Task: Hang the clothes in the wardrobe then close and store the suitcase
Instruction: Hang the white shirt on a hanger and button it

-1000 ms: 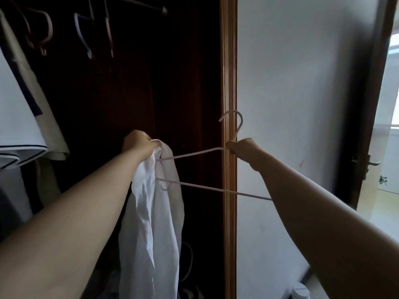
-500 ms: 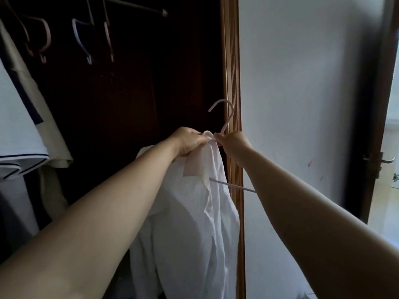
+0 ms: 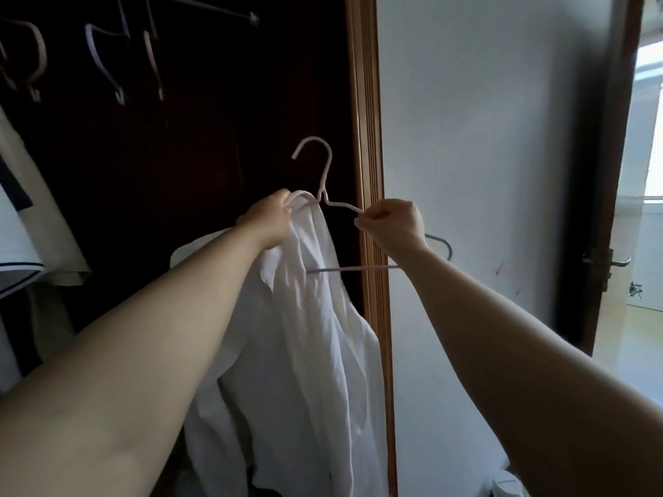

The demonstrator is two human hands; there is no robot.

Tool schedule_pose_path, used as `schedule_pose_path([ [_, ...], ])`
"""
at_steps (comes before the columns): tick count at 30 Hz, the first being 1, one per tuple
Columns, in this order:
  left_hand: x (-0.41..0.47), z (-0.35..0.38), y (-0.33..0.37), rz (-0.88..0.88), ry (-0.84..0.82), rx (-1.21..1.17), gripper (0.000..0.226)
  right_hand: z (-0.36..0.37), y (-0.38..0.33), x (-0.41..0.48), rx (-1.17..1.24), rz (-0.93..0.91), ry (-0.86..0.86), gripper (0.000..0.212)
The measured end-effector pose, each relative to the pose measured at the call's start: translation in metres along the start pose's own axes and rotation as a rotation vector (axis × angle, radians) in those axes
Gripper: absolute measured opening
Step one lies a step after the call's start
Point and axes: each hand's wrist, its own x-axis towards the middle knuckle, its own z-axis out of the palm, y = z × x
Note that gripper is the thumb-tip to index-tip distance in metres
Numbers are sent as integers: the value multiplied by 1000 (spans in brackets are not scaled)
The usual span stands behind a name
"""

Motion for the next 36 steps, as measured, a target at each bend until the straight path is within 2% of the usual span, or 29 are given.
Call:
schedule_pose_path([
  [2,4,-6,1,-2,14,-27,29,-1,6,-3,-48,46,-191,7],
  [4,7,-12,6,23,28,-55,30,4,16,-6,-120,181,-405,14],
  [6,10,-19,11,49,38,-92,29,12,24,-7,-333,208,-529,15],
  [9,12,-32,18,89,70,-158,26,20,29,-9,-584,-77,-521,26],
  [11,11,-41,22,114,97,-210,26,30,31,-10,-550,-119,-511,27],
  [15,8,-59,19,104,132,-332,25,48,37,-11,-25,71,-388,18],
  [19,3,-75,15,109,159,-411,26,54,30,-13,80,97,-542,50],
  [20,1,-81,13,109,163,-422,25,56,24,-15,122,123,-598,50],
  [23,-3,-91,9,114,161,-434,29,60,15,-22,178,186,-751,31],
  [25,-4,-97,3,103,162,-430,34,61,14,-22,234,257,-726,27],
  [27,-7,-102,-8,90,160,-409,38,54,18,-18,269,303,-623,24],
  [32,-16,-119,-43,41,109,-183,60,11,35,-3,396,263,-485,13],
  [36,-22,-122,-61,72,85,137,50,-9,35,11,318,288,-417,26],
])
